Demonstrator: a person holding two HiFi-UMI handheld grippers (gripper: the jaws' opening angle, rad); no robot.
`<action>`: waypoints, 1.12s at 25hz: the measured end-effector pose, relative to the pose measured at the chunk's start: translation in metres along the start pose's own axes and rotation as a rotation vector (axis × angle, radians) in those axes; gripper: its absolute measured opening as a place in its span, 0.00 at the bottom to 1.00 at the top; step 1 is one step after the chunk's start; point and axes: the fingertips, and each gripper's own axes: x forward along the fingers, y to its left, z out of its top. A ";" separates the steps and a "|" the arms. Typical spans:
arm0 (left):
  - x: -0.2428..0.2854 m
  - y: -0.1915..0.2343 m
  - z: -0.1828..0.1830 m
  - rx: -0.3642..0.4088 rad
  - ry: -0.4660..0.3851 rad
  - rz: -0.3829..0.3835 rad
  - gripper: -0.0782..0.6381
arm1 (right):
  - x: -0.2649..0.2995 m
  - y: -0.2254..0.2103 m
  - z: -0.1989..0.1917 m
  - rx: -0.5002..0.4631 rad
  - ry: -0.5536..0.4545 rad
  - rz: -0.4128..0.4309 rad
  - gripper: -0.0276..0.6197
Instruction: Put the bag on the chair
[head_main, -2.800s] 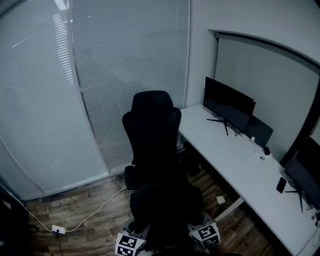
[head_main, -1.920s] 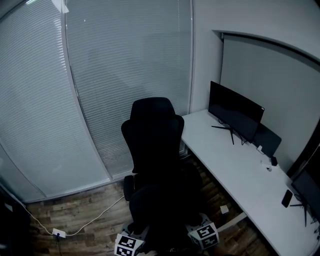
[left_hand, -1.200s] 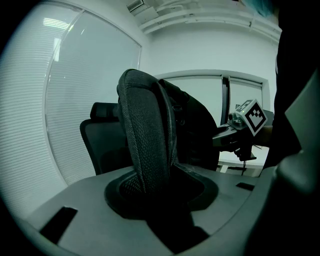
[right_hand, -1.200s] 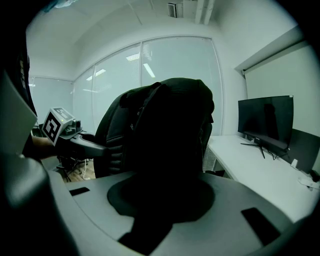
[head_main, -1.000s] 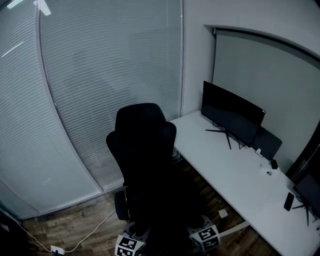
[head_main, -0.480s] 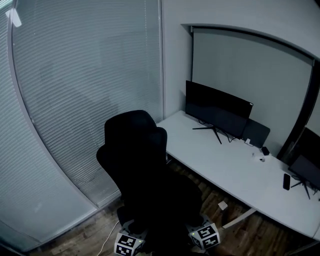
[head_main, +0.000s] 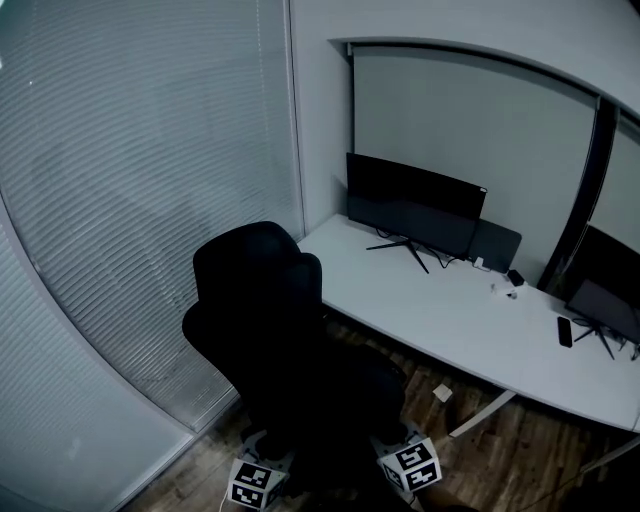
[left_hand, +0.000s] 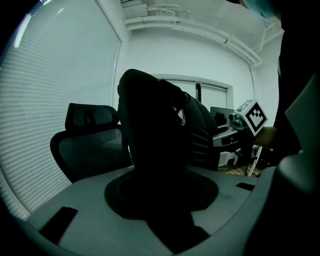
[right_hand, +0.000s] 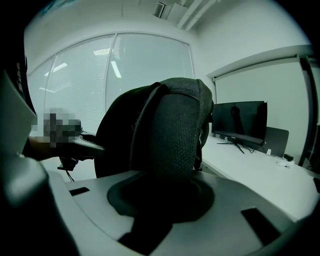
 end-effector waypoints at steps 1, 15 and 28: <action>0.003 0.004 0.000 0.001 -0.005 -0.004 0.35 | 0.004 -0.002 0.001 -0.008 -0.002 -0.006 0.23; 0.071 0.048 0.022 -0.028 0.001 0.059 0.35 | 0.071 -0.058 0.027 -0.033 0.013 0.049 0.23; 0.165 0.106 0.033 -0.080 0.047 0.099 0.35 | 0.165 -0.130 0.042 -0.033 0.041 0.100 0.23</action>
